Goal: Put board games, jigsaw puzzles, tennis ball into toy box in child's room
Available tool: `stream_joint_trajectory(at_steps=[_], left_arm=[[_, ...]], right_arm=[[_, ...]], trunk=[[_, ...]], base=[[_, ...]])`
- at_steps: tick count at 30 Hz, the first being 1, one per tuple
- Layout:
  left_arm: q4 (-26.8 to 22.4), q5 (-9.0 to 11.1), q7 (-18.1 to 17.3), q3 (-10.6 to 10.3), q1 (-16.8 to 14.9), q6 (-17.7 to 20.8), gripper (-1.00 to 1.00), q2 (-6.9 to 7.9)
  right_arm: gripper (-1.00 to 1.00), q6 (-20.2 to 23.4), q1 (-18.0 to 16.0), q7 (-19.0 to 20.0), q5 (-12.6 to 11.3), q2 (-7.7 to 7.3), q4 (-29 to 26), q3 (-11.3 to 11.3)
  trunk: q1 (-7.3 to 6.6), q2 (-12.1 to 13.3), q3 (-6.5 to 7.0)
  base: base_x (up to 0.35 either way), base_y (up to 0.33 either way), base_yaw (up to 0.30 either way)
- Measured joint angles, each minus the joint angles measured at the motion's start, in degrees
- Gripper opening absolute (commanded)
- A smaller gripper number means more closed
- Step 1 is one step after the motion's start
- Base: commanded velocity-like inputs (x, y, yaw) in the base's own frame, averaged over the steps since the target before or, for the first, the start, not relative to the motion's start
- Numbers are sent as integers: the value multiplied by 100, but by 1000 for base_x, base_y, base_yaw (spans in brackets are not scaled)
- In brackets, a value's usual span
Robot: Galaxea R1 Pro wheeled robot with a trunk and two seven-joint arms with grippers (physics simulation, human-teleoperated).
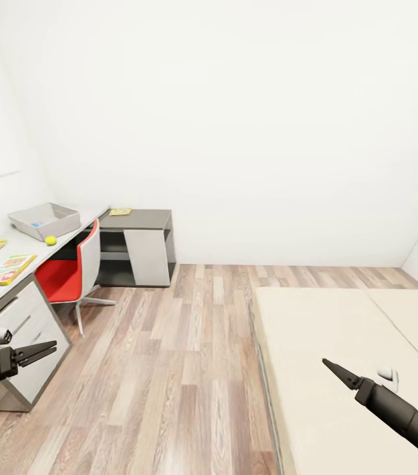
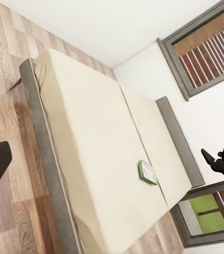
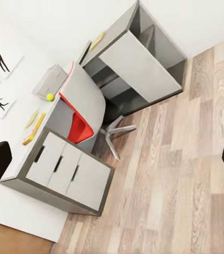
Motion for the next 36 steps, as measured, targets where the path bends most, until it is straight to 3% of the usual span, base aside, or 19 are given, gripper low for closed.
stream_joint_trajectory(at_steps=[36], left_arm=[[-2, -1, -1, 0, 0, 0, 100, -3]], right_arm=[[100, -1, 0, 0, -1, 6, 2, 0]], trunk=[[0, 0, 0]], base=[[-20, -18, 0]])
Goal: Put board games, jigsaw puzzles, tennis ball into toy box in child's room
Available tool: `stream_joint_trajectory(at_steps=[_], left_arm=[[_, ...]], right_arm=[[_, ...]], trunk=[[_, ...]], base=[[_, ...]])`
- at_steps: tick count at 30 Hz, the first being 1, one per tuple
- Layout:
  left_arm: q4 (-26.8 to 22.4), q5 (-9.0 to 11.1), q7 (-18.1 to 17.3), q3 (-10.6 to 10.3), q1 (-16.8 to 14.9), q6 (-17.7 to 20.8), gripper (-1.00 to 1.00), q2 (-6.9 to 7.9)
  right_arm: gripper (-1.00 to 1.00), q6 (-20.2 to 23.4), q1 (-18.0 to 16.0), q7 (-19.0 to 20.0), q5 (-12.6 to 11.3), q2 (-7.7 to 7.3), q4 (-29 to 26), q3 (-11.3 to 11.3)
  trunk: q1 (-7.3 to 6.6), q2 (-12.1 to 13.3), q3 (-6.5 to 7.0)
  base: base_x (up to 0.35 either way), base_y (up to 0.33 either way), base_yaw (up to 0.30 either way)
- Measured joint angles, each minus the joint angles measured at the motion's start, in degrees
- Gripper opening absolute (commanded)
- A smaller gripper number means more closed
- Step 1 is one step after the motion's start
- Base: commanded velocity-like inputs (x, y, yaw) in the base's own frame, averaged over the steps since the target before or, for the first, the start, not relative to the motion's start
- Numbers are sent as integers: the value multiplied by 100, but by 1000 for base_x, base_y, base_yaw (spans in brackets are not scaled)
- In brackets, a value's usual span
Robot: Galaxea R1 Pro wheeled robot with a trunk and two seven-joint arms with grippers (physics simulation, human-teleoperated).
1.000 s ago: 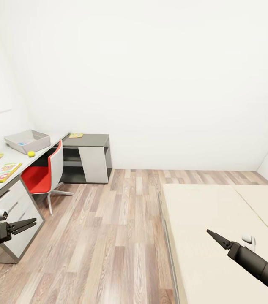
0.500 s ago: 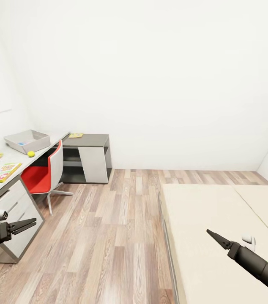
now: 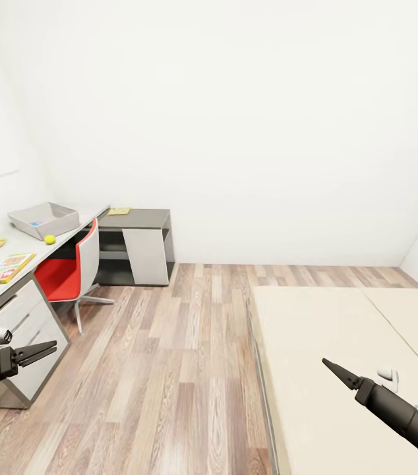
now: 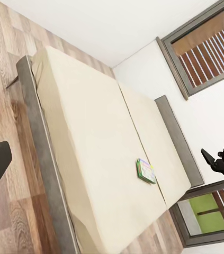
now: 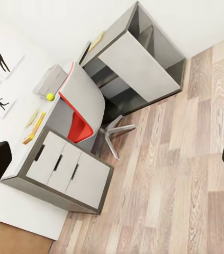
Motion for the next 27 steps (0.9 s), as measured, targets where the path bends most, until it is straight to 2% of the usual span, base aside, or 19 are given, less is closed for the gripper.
stream_joint_trajectory(at_steps=[27], left_arm=[[-1, -2, 0, 0, 0, 0, 100, 0]], right_arm=[[100, 0, 0, 0, -1, -2, 1, 0]], trunk=[[0, 0, 0]], base=[[-3, 0, 0]])
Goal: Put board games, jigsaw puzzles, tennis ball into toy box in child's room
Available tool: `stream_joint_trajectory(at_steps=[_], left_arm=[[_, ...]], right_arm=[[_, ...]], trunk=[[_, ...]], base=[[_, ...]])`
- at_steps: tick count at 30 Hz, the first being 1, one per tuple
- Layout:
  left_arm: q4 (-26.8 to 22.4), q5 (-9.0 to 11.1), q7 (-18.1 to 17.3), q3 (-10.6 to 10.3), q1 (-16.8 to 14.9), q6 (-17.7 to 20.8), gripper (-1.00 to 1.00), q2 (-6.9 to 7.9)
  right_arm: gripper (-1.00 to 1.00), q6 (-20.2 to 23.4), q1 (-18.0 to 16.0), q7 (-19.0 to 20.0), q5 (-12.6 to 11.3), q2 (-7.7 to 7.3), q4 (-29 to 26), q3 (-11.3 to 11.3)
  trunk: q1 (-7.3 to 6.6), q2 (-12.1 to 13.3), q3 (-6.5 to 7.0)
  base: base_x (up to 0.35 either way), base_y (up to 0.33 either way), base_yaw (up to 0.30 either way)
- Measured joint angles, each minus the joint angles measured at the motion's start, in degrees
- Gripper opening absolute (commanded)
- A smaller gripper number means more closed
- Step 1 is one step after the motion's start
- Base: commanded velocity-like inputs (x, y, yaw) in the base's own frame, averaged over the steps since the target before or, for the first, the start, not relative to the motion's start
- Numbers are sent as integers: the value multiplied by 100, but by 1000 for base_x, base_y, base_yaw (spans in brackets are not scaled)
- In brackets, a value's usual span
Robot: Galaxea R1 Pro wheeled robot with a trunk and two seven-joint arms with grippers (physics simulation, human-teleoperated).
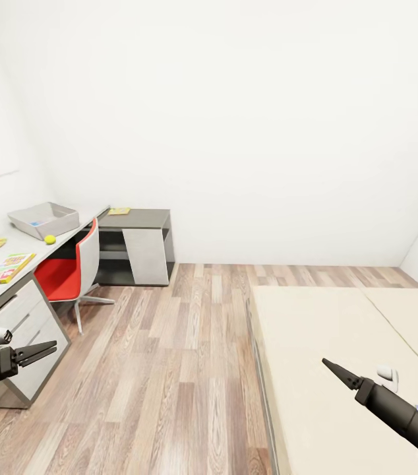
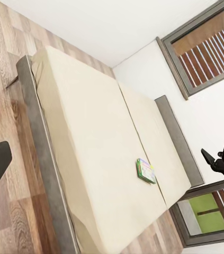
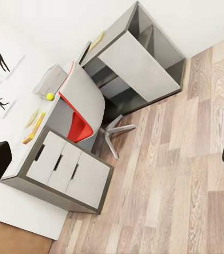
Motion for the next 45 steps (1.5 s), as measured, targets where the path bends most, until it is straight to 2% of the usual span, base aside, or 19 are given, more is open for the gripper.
stream_joint_trajectory(at_steps=[13, 28, 45], left_arm=[[0, 0, 0, 0, 0, 0, 100, 0], [1, -1, 0, -1, -1, 0, 100, 0], [0, 0, 0, 0, 0, 0, 100, 0]], right_arm=[[100, 0, 0, 0, 0, -6, 0, 0], [100, 1, 1, 0, -1, -14, 0, -1], [100, 2, 0, 0, 0, -21, 0, 0]], trunk=[[0, 0, 0], [0, 0, 17], [0, 0, 20]], base=[[0, 0, -6], [0, 0, -161], [0, 0, -20]])
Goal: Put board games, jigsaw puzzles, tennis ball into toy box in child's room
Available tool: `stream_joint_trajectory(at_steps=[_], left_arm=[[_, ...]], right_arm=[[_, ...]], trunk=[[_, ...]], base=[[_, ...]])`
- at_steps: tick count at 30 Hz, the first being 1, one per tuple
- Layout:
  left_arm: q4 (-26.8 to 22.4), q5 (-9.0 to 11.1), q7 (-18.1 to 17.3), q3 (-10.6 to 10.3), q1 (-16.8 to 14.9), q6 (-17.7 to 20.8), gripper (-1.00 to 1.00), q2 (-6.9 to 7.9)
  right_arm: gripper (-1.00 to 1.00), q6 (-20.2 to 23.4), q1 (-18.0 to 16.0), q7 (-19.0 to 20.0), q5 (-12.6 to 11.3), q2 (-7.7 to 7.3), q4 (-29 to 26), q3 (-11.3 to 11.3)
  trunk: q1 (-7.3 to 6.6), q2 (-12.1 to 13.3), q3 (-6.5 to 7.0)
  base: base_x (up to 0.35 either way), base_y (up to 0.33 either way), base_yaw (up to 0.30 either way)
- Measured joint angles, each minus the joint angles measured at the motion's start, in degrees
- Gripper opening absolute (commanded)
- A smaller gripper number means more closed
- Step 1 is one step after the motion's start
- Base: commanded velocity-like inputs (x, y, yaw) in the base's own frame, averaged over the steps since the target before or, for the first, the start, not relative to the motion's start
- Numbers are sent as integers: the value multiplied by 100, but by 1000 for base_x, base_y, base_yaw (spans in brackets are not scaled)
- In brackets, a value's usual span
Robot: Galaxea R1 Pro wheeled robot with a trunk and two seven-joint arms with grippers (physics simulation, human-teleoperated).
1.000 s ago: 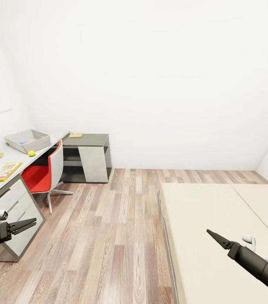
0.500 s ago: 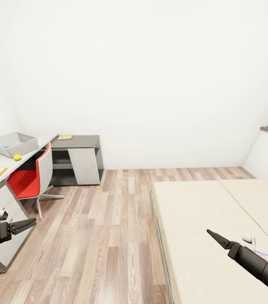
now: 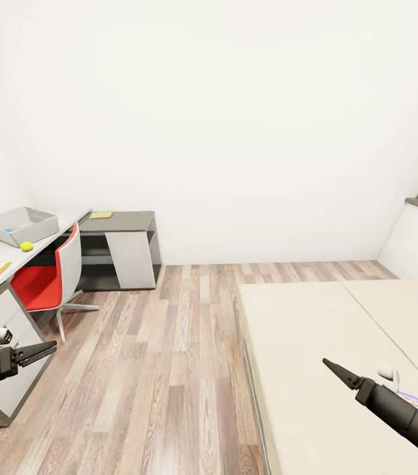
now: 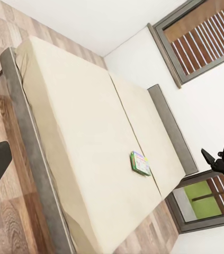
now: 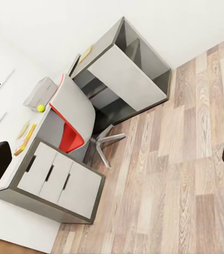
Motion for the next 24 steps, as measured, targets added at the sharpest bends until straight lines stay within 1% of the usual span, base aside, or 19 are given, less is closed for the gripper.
stream_joint_trajectory(at_steps=[14, 19, 24], left_arm=[[0, -2, 0, 1, 0, 0, 100, 0], [1, 1, 0, 0, 0, 0, 100, 0], [2, 2, 1, -1, 0, 0, 100, 0]], right_arm=[[100, 1, 0, 1, -1, -1, 0, 0], [100, 4, 0, 0, 0, 4, -1, 0], [100, 5, 0, 0, 1, 6, -2, 0]], trunk=[[0, 0, 0], [0, 0, 0], [0, 0, 0]], base=[[0, -9, 0], [0, -77, 0], [0, -144, 0]])
